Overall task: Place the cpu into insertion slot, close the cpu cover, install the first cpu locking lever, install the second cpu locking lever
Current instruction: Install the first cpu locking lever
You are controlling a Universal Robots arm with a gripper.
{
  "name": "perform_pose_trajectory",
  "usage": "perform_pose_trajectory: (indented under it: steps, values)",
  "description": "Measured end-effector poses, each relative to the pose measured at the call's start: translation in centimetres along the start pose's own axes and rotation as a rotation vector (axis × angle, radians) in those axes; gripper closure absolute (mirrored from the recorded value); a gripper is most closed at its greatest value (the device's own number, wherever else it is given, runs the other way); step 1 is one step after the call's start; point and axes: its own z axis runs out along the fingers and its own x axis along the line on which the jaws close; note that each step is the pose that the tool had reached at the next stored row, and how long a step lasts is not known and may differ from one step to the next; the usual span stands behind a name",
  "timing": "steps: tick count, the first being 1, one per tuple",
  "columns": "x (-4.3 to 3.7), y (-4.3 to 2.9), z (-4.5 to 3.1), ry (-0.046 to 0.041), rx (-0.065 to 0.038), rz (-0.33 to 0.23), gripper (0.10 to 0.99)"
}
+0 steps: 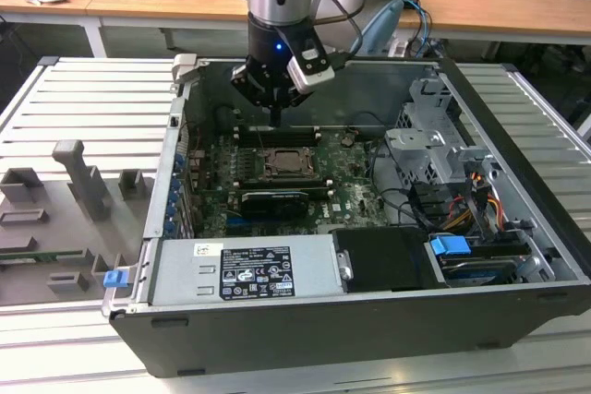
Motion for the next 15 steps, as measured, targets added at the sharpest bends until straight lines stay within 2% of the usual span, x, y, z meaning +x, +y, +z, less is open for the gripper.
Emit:
perform_pose_trajectory:
  steps: [10, 15]
  values:
    - [0.42, -0.03, 0.20, -0.0003, -0.001, -0.001, 0.980]
    - [1.29, -0.07, 0.29, -0.0003, -0.001, -0.001, 0.980]
